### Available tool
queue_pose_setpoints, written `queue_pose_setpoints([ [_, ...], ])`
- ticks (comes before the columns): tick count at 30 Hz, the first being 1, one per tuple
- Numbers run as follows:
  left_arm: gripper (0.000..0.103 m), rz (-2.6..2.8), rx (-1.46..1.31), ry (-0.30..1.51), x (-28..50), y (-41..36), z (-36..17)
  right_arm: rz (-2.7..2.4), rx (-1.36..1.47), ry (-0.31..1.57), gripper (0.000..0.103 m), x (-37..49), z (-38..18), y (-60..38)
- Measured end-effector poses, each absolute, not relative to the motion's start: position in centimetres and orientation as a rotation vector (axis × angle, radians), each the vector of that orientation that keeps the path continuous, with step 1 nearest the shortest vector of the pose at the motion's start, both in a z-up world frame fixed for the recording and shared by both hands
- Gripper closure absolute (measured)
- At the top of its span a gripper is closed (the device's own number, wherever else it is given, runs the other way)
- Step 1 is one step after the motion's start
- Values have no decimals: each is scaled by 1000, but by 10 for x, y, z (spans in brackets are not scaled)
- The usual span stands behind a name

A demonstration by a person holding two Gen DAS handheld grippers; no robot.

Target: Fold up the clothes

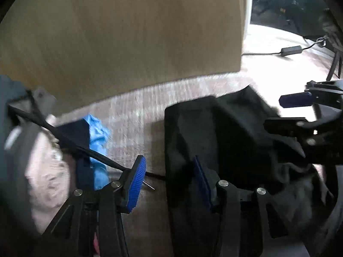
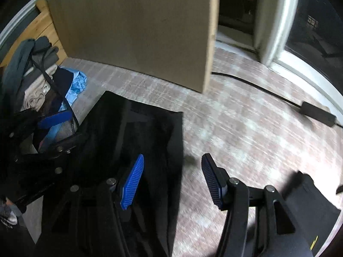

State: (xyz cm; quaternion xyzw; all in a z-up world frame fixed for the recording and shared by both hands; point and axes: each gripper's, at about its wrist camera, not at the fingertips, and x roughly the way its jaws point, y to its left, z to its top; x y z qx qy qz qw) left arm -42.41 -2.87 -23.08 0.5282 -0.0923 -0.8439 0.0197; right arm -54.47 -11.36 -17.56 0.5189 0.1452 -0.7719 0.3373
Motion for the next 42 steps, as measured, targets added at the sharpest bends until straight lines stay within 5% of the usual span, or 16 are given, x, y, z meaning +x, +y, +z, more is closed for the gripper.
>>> queue_pose_setpoints([
  [2,57,-2630,1636,-266,-422,-31,-235,-2035,1329,485,99,-542,-178,-119],
  [4,57,-2645,1631,-252,-419,-33,-235,-2040,1341,486,99,-547,-173,-115],
  [11,59,-2671,1627,-216,-410,-31,-233,-2172,1387,275,94,-572,-152,-70],
  [12,59,-2672,1633,-217,-409,-30,-233,-2139,1377,299,87,-568,-152,-77],
  [14,59,-2672,1634,-214,-407,-29,-234,-2107,1353,361,47,-560,-156,-97],
  [18,58,-2670,1645,-212,-402,-28,-233,-2101,1324,452,46,-557,-169,-131],
  [19,57,-2670,1646,-213,-400,-28,-233,-2090,1323,462,56,-558,-172,-135],
  [21,57,-2669,1647,-213,-396,-28,-233,-2099,1315,528,99,-562,-174,-141],
  [22,57,-2666,1648,-205,-394,-29,-233,-2104,1349,524,100,-568,-173,-138],
  [27,57,-2652,1654,-180,-386,-30,-232,-2149,1431,324,100,-593,-163,-103],
  [31,58,-2646,1652,-182,-380,-26,-231,-2228,1384,346,59,-588,-148,-97],
  [37,59,-2659,1635,-155,-361,-14,-219,-2226,1327,110,59,-566,-105,-50],
  [42,59,-2749,1610,-158,-325,14,-188,-2286,1373,95,58,-512,-71,41],
])
